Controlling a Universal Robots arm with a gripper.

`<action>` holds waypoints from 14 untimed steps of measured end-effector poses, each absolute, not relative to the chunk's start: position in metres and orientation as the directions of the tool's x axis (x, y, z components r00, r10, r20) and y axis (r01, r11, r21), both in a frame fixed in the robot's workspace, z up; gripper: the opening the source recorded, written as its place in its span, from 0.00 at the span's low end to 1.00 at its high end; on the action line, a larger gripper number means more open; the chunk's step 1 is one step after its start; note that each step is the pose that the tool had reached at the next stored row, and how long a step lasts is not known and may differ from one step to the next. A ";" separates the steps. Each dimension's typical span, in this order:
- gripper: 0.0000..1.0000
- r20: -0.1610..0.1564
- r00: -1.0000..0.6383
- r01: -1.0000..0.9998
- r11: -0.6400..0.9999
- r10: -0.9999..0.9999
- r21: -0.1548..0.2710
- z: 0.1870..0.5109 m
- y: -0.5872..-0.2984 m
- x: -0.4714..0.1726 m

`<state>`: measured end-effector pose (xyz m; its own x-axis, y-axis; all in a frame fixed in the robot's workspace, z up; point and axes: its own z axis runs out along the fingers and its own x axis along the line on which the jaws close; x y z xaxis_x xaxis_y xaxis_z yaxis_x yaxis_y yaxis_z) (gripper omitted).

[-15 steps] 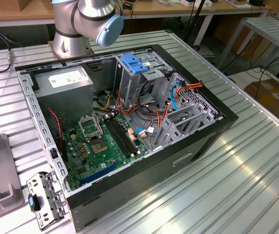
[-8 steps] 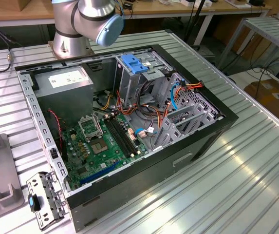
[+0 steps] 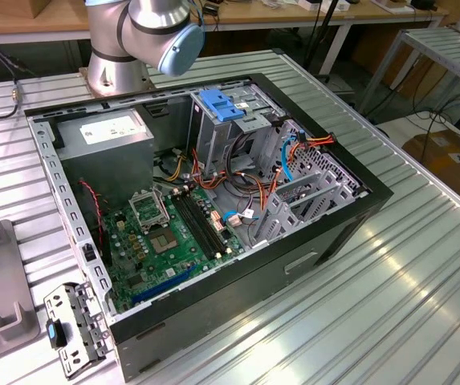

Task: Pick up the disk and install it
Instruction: 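Pick up the disk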

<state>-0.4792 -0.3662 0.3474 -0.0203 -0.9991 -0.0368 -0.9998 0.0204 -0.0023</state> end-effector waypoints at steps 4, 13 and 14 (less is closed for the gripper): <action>0.37 -0.037 -0.020 -1.000 0.020 -0.999 -0.002 0.349 -0.366 -0.479; 0.37 -0.037 -0.020 -1.000 0.020 -0.999 -0.002 0.352 -0.366 -0.479; 0.37 -0.037 -0.020 -1.000 0.020 -0.999 -0.002 0.353 -0.366 -0.479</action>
